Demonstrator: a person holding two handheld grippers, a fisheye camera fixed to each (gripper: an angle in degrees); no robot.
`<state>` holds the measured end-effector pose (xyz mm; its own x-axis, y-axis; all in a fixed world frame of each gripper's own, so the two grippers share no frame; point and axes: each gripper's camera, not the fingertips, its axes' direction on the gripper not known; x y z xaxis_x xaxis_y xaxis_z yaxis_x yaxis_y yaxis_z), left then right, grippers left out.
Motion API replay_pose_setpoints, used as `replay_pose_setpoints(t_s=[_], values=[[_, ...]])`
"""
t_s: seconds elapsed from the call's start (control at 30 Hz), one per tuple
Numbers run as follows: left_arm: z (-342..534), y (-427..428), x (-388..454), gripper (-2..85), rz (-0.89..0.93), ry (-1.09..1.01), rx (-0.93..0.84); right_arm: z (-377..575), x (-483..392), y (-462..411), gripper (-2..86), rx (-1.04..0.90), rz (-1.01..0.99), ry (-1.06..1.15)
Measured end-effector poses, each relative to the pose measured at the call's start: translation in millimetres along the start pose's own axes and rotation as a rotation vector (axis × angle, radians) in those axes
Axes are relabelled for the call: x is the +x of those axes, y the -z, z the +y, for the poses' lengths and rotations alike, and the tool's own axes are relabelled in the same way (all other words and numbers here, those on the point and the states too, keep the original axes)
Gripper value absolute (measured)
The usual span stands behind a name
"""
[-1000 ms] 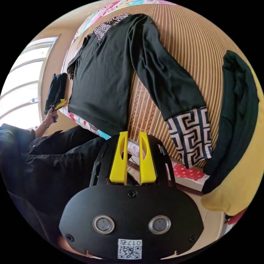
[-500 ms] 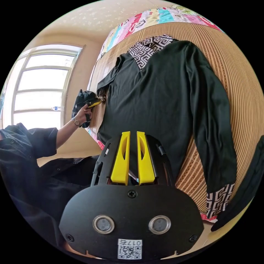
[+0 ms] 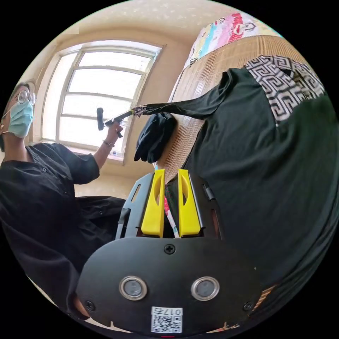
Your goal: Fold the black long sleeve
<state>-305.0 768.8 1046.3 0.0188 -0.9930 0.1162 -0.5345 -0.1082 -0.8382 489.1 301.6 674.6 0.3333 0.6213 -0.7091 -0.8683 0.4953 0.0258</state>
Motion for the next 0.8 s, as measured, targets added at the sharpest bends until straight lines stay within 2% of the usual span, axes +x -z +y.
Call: replay_pose_setpoints(t_s=[0.07, 0.27, 0.53, 0.63, 0.8], values=[[11.7, -6.9, -15.2, -0.5, 0.097, 0.06, -0.026, -35.1, -24.1, -36.6, 7.3, -0.055, 0.083, 0.1], [44.4, -14.4, -54.3, -0.3, 0.287, 0.232, -0.058, -101.2, -122.5, -134.5, 8.3, -0.026, 0.238, 0.403], [56.5, -14.9, -99.5, 1.2, 0.507, 0.387, -0.09, -134.2, -213.7, -276.6, 7.7, -0.091, 0.395, 0.738], [72.5, -14.1, -125.6, 3.5, 0.577, 0.481, -0.068, -131.8, -227.2, -313.5, 6.6, -0.131, 0.492, 0.806], [122.1, -2.9, -156.9, 5.1, 0.644, 0.664, 0.018, -129.2, -237.9, -336.6, 6.9, -0.121, 0.537, 0.829]])
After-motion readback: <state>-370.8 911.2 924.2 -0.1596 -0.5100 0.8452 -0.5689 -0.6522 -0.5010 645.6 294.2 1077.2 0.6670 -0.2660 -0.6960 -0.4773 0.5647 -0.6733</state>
